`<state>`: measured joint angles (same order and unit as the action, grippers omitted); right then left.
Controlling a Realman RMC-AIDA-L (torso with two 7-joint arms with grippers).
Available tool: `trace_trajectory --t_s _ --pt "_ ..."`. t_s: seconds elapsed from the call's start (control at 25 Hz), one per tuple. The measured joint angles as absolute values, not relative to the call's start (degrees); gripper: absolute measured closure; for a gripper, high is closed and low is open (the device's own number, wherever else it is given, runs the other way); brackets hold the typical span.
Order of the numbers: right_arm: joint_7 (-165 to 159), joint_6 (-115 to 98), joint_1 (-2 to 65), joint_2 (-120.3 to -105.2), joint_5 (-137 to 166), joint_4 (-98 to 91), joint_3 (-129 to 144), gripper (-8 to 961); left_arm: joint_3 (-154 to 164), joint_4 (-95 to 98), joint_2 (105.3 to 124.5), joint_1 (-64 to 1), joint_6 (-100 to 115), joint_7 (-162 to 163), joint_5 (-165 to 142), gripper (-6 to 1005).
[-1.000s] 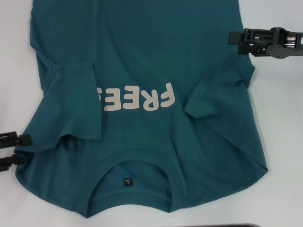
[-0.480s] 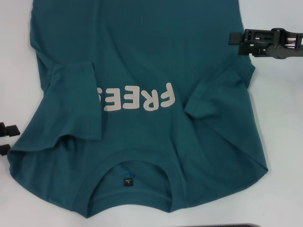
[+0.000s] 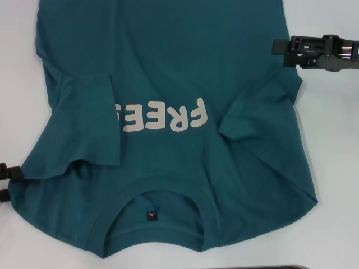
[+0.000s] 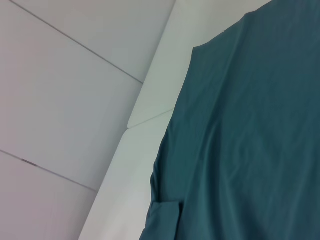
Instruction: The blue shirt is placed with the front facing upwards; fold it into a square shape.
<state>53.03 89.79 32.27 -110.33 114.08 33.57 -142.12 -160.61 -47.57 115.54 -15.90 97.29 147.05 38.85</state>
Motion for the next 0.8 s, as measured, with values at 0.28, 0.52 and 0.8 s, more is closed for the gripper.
trace_trajectory --t_s 0.28,0.52,0.8 --pt "53.0 89.7 32.3 -110.3 114.1 33.6 -142.1 27 -159.3 -47.7 115.92 -16.9 97.6 147.2 38.3 343" --pt "53.1 89.7 32.2 -110.3 114.1 33.6 -142.4 27 -158.7 -47.7 115.96 -18.4 97.2 148.3 37.9 343" --pt "53.3 89.8 32.2 -110.26 114.1 33.6 -143.0 27 -158.7 -48.6 115.76 -19.8 97.6 152.6 34.8 343"
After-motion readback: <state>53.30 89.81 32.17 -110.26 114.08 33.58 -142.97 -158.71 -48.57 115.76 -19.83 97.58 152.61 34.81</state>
